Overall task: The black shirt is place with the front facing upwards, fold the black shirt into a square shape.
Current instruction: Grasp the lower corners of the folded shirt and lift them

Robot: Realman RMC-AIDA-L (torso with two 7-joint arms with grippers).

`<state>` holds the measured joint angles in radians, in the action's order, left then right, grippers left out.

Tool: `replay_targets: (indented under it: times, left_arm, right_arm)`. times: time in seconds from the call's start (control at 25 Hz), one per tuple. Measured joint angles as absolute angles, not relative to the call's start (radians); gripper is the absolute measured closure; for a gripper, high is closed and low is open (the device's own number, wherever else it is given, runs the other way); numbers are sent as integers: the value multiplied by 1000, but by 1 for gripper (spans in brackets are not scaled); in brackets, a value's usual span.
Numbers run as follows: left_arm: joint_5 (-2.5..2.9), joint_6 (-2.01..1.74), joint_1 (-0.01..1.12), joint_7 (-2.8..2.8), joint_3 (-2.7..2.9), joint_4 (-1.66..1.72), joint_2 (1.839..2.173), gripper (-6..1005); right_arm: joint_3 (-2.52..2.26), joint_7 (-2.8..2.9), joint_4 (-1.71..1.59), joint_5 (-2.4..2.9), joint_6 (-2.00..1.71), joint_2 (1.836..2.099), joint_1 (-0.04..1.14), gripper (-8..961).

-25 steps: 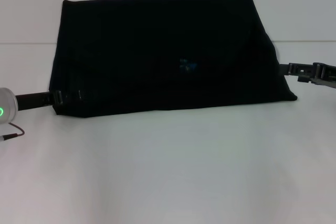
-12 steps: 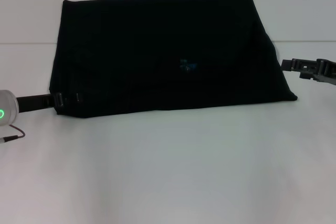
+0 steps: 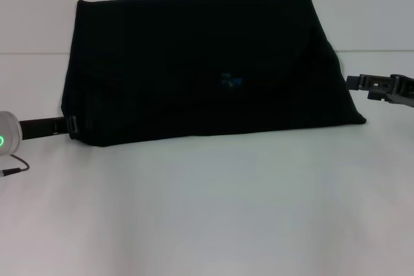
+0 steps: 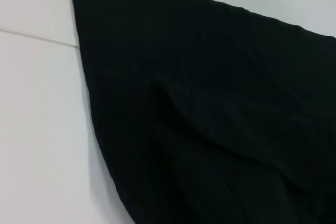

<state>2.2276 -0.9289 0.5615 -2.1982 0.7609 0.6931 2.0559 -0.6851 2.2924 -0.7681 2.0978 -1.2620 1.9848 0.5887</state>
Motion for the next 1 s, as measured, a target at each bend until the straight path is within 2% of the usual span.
replay_targets:
  times: [0.32,0.44,0.56,0.72,0.8,1.0]
  left_arm:
    - [2222,-971,570,-2203,748,693,2048,876]
    - [2219,-1004,580,-2239,737,696,2033,923]
    - [2219,-1030,596,-2314,736,697,2007,971]
    - [2226,-1037,619,-2393,737,694,1980,971]
    - [2227,-1039,626,-2404,736,694,1975,971]
    - [2227,-1040,634,-2404,737,699,1976,972]
  right_arm:
    - [-686,2293,-768,2100,-1280,1981,589,88]
    - [-696,2303,-769,2112,-1300,1966,593,88]
    - [-705,2357,-773,2169,-1312,1940,611,88]
    - [-706,2482,-774,2298,-1286,1900,653,87]
    - [-706,2538,-766,2381,-1262,1889,680,88]
    - [-709,2594,-728,2569,-1212,1900,754,89]
